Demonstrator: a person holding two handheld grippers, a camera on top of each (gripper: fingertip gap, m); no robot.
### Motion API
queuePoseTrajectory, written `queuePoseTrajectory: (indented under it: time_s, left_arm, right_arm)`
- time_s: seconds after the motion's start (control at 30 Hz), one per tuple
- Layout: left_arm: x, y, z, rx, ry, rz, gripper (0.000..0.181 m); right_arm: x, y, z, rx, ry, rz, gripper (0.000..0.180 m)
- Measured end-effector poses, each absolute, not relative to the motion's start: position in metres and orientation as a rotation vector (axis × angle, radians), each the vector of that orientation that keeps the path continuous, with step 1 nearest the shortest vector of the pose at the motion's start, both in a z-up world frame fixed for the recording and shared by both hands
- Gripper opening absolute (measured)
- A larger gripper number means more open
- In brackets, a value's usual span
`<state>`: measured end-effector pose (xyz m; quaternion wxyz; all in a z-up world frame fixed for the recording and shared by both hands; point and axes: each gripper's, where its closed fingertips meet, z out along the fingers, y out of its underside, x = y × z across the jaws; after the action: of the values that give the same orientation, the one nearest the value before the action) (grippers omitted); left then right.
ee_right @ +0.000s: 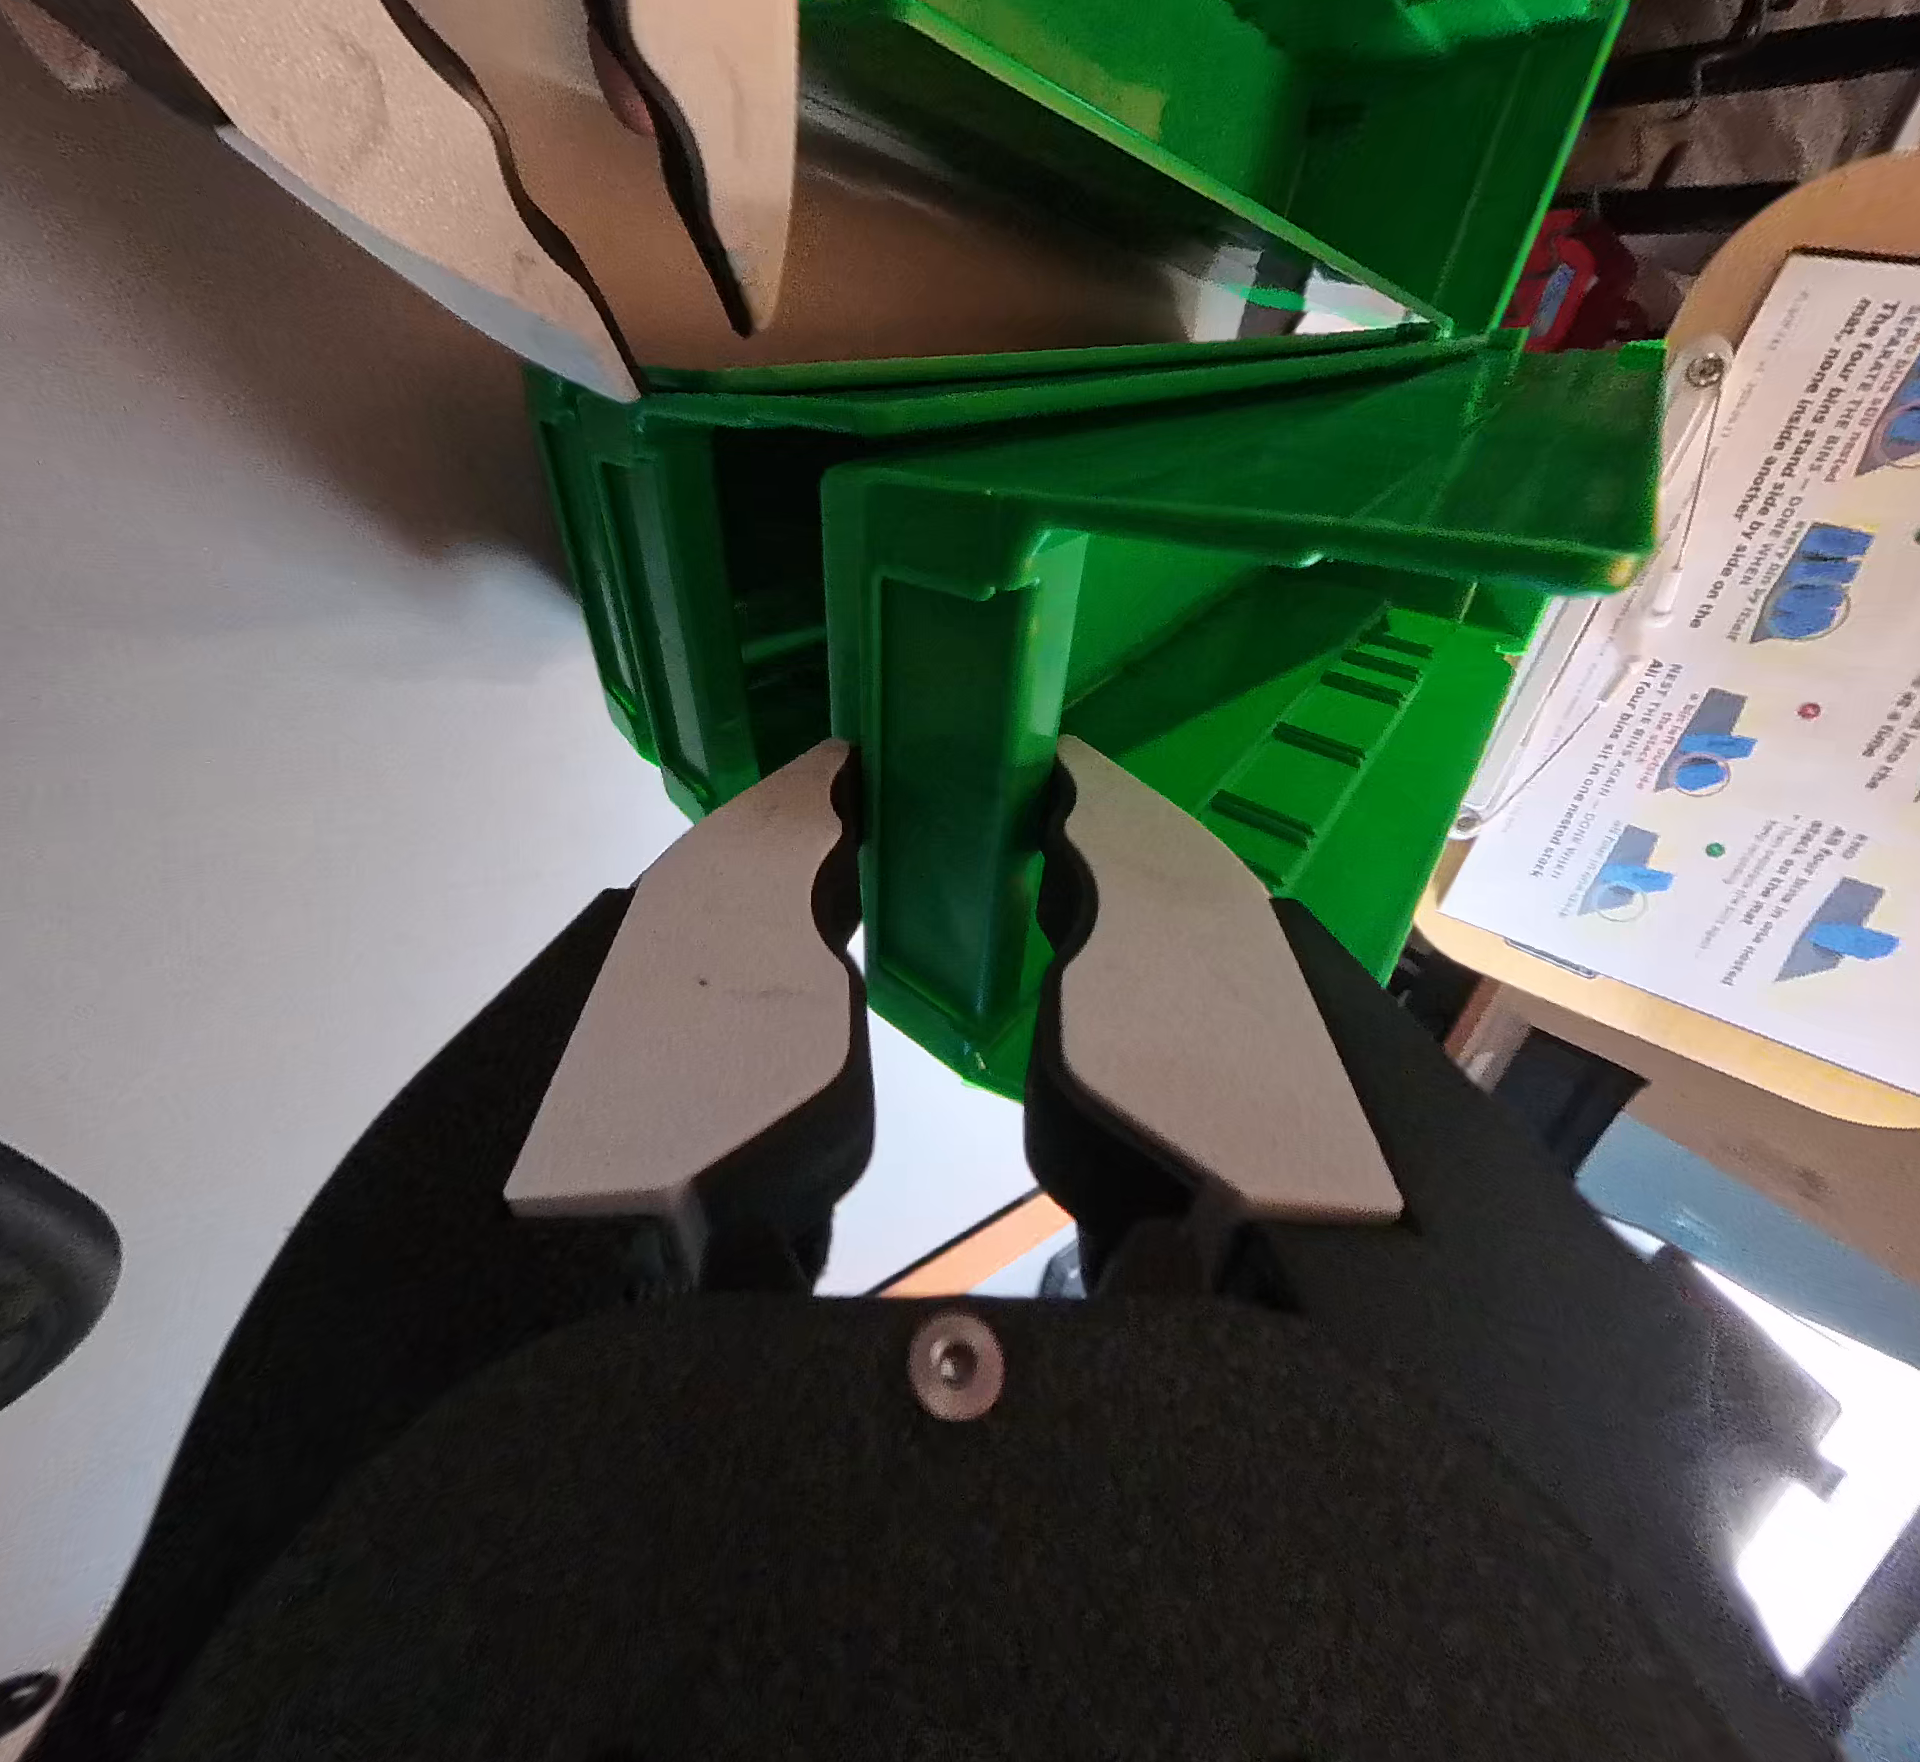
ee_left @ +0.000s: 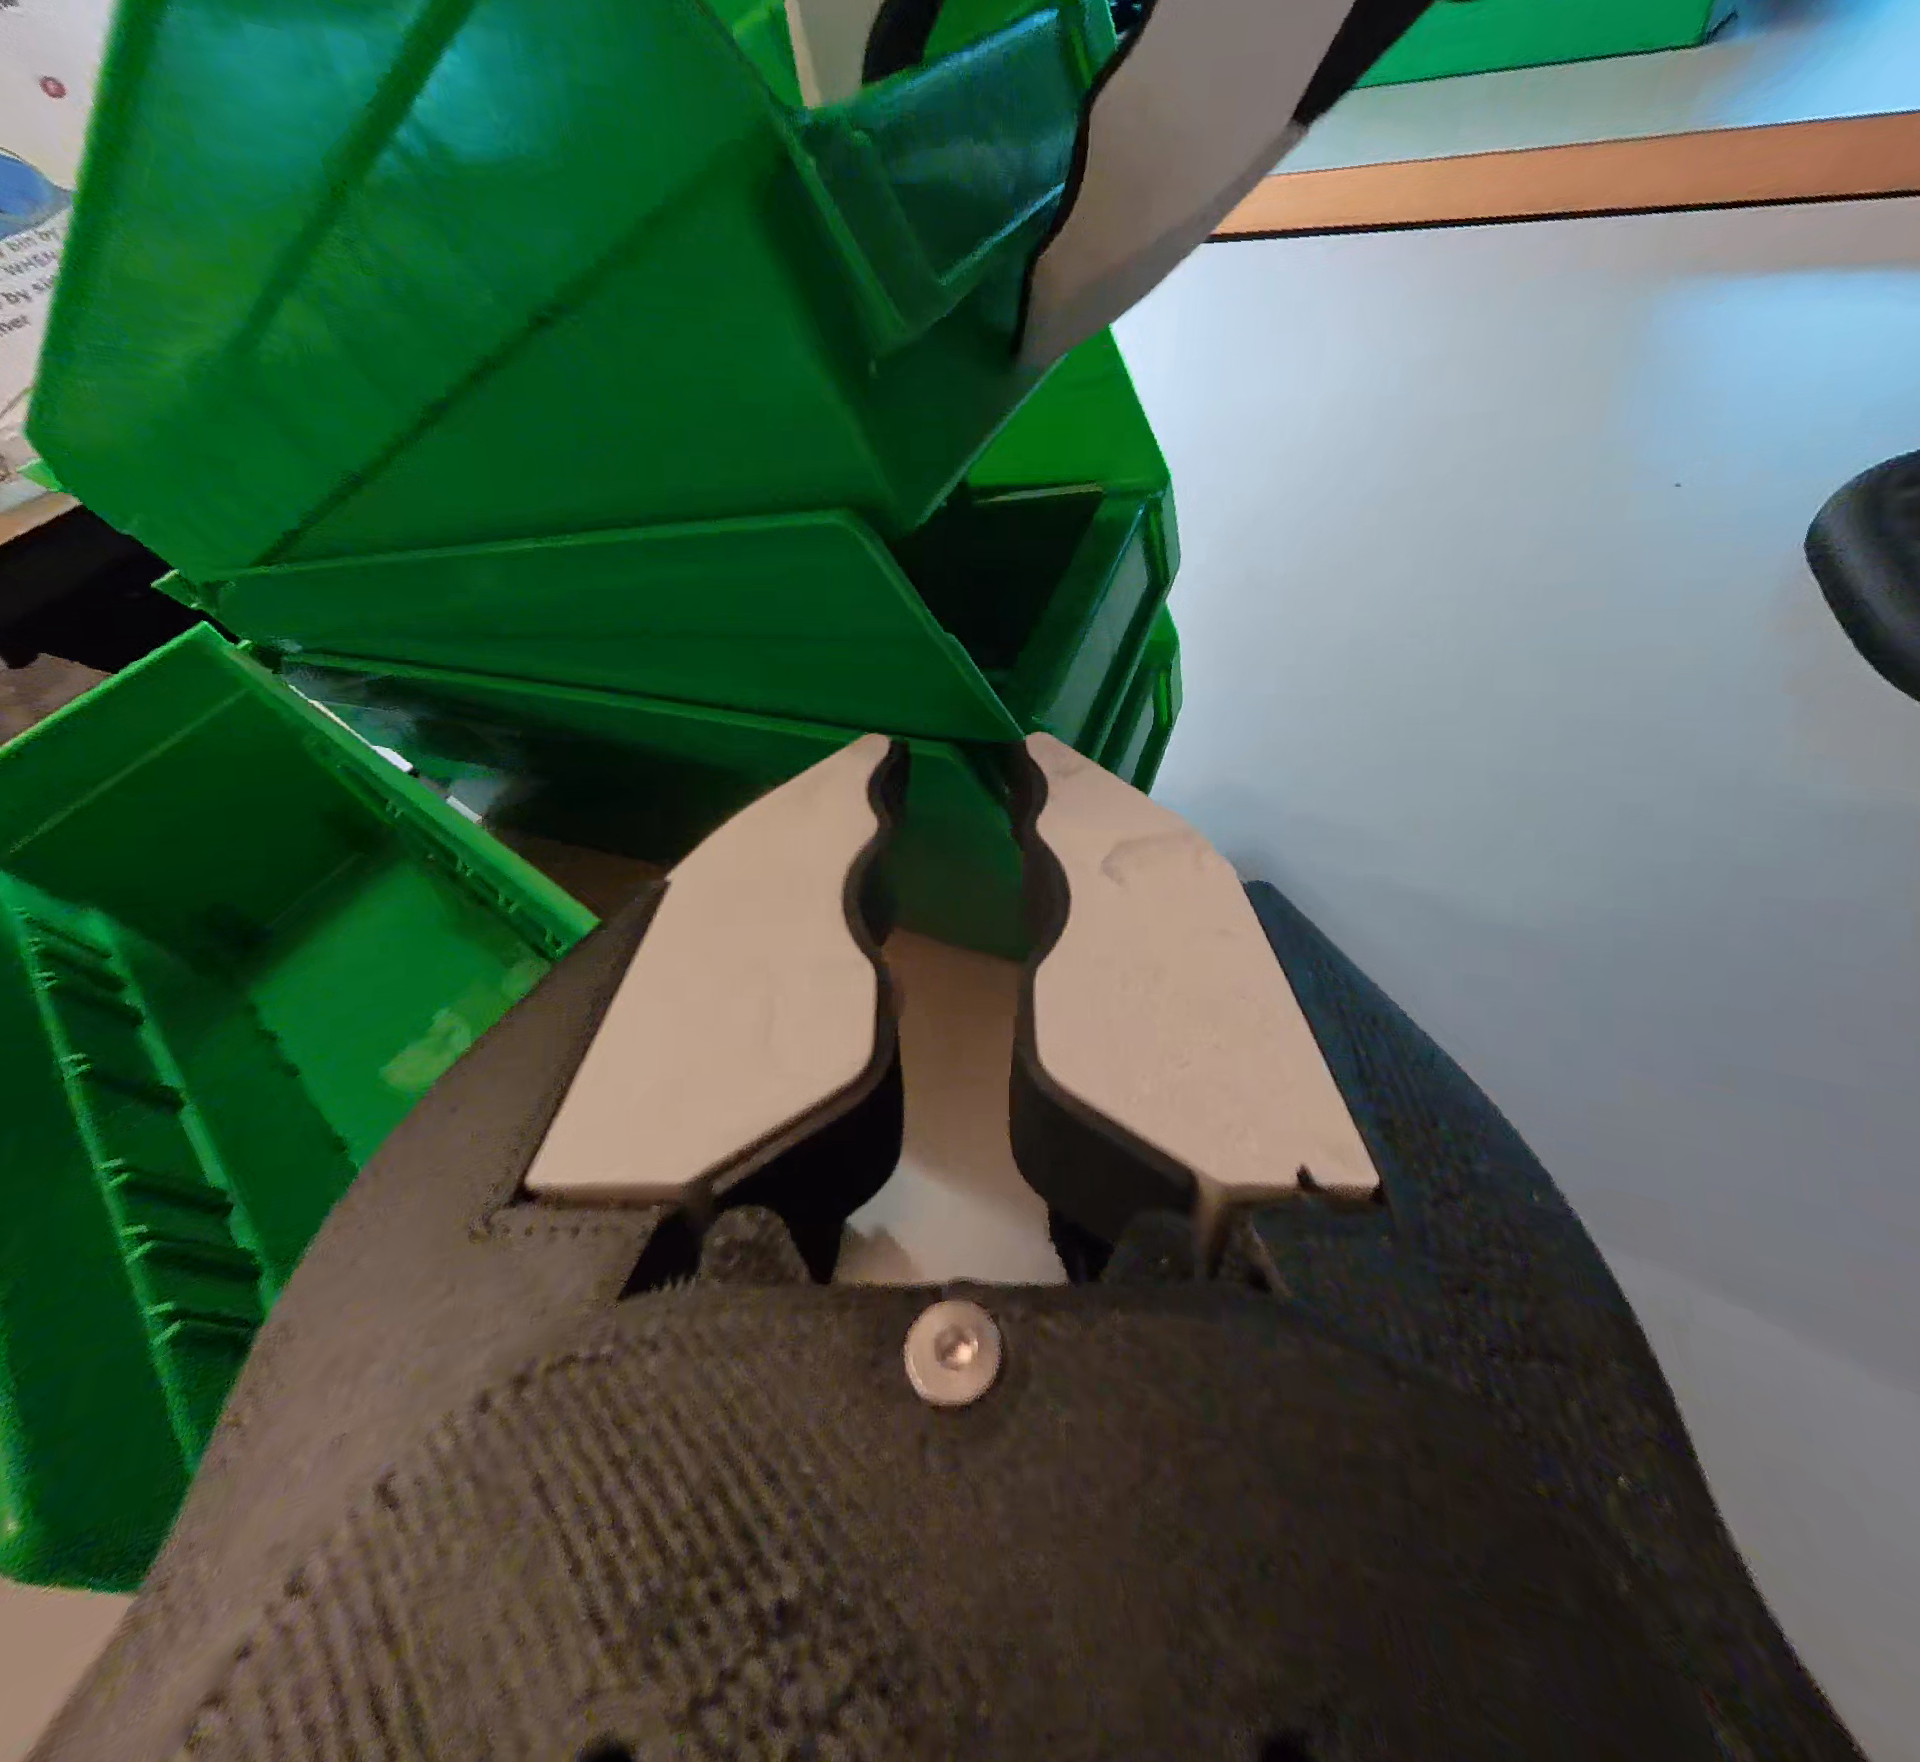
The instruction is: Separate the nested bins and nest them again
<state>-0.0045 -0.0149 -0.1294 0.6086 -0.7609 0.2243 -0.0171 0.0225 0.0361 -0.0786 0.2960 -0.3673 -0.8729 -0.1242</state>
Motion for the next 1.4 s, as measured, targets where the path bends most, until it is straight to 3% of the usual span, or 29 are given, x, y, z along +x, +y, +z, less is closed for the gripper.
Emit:
queuePoseTrajectory:
  time_s: [0.07,0.3,0.53,0.63,1.07,1.23,1.33,1.4]
  left_arm:
    - [-0.012,-0.013,-0.13,-1.753,0.496,0.009,0.01]
    - [-0.021,-0.011,-0.138,-1.777,0.477,-0.023,0.014]
    - [-0.02,-0.019,-0.136,-1.767,0.482,-0.034,0.019]
    - [-0.024,-0.027,-0.13,-1.75,0.478,-0.028,0.022]
    - [-0.056,-0.046,-0.118,-1.732,0.291,0.019,0.045]
    - [-0.058,-0.047,-0.124,-1.749,0.276,0.027,0.045]
    - [-0.059,-0.049,-0.126,-1.756,0.274,0.035,0.045]
    - [-0.06,-0.05,-0.128,-1.759,0.275,0.04,0.045]
  right_arm:
    - [0.024,0.036,-0.072,-1.004,-2.312,-0.273,0.031]
    - [0.031,0.031,-0.023,-1.072,-2.195,-0.08,0.032]
    - [0.078,0.051,0.05,-1.046,-1.955,-0.251,0.031]
    - [0.112,0.074,0.027,-1.082,-1.928,-0.419,0.031]
    - [0.228,0.177,-0.179,-1.382,-1.948,-0.611,0.032]
    - [0.237,0.186,-0.208,-1.33,-2.004,-0.662,0.031]
    - [0.233,0.183,-0.199,-1.386,-1.976,-0.633,0.057]
    - [0.211,0.162,-0.171,-1.386,-1.922,-0.477,0.057]
